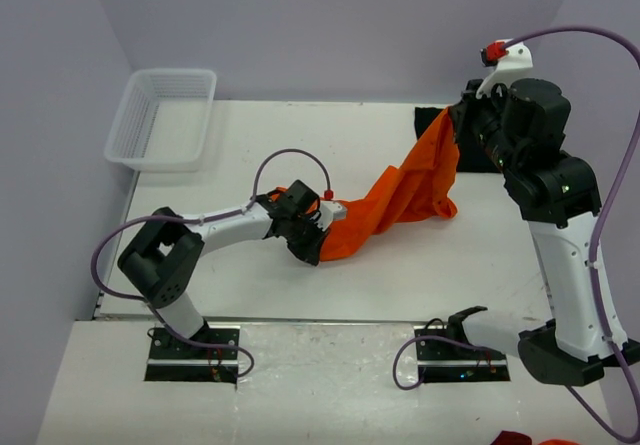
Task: Fold and stack the t-shirts
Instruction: Flatten out the tshirt
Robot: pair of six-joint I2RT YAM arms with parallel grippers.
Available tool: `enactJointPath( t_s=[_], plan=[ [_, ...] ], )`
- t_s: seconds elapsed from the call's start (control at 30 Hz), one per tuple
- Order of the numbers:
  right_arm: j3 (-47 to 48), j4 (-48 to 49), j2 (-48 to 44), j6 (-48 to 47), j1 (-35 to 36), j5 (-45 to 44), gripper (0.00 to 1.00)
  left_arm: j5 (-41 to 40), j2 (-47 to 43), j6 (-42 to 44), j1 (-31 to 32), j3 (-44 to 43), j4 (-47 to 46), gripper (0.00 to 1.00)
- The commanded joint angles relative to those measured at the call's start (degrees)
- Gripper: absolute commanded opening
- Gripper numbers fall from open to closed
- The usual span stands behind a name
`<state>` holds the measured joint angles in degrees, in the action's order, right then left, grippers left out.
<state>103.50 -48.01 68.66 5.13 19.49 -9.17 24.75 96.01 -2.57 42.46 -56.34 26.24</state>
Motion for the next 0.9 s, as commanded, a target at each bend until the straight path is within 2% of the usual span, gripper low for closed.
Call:
enactJointPath(
  t_s=[0.0,0.07,0.13,0.17,0.2,0.23,0.27,0.33,0.37,0.4,0.47,0.53,0.57,0.63,0.67,0.7,0.73,0.77,0.87],
  plan=[
    [-0.6,3.8,-1.6,0.5,-0.1,1.5,0.00,-5.6,-0.7,-1.8,1.0,0.9,-3.9,0.05],
    [-1.0,3.8,-1.6,0.6,-0.1,1.9,0.00,-8.8,-2.9,-3.1,1.4,2.2,-4.7,0.13],
    [-1.5,4.1,-1.6,0.7,-0.1,2.1,0.00,-12.1,-6.4,-5.3,1.7,3.3,-5.9,0.17],
    [-1.8,4.2,-1.7,0.7,-0.1,2.1,0.00,-13.9,-7.8,-5.7,1.7,4.2,-6.2,0.24],
    [-1.8,4.1,-1.9,0.8,-0.1,2.1,0.00,-15.5,-9.1,-6.5,1.7,4.7,-6.5,0.26],
    [-1.7,4.0,-1.9,0.9,-0.1,2.4,0.00,-17.0,-12.0,-8.0,1.8,4.9,-6.3,0.32],
    [-1.6,3.9,-1.9,1.0,-0.1,2.6,0.00,-18.9,-13.5,-8.5,1.8,5.4,-6.3,0.42],
    [-1.6,3.9,-2.0,1.2,-0.1,3.0,0.00,-22.1,-17.8,-10.9,1.8,5.4,-5.5,0.47],
    [-1.6,4.0,-2.0,1.3,-0.1,3.1,0.00,-23.7,-19.3,-11.6,1.8,5.5,-5.2,0.57],
    [-1.7,4.0,-2.0,1.4,-0.2,3.4,0.00,-24.5,-20.4,-12.4,1.8,5.4,-4.5,0.62],
    [-1.7,3.8,-2.0,1.6,-0.2,3.7,0.00,-28.3,-23.7,-15.6,2.5,5.7,-3.9,0.62],
    [-1.7,3.8,-1.8,1.8,-0.1,4.0,0.00,-30.8,-27.5,-21.3,3.8,7.2,-5.0,0.53],
    [-1.7,3.6,-1.8,1.9,-0.1,4.0,0.00,-28.6,-28.8,-23.2,4.1,10.0,-6.7,0.45],
    [-1.7,3.4,-2.0,2.1,-0.1,4.3,0.00,-26.1,-32.5,-31.9,4.6,13.2,-11.7,0.40],
    [-1.6,3.4,-2.0,2.3,-0.1,4.4,0.00,-23.1,-33.7,-35.0,5.1,16.7,-14.0,0.53],
    [-1.6,3.4,-2.0,2.3,0.0,4.4,0.00,-23.2,-35.6,-40.8,7.0,18.3,-16.7,0.57],
    [-1.6,3.4,-2.2,2.5,0.2,4.7,0.00,-24.5,-36.3,-43.7,8.5,19.1,-16.8,0.55],
    [-2.0,3.4,-2.4,2.5,0.3,4.8,0.00,-28.9,-36.9,-46.2,10.2,20.5,-16.7,0.47],
    [-3.0,3.5,-2.8,2.6,0.8,4.4,0.00,-32.2,-36.2,-54.4,13.3,22.4,-15.5,0.41]
  ],
)
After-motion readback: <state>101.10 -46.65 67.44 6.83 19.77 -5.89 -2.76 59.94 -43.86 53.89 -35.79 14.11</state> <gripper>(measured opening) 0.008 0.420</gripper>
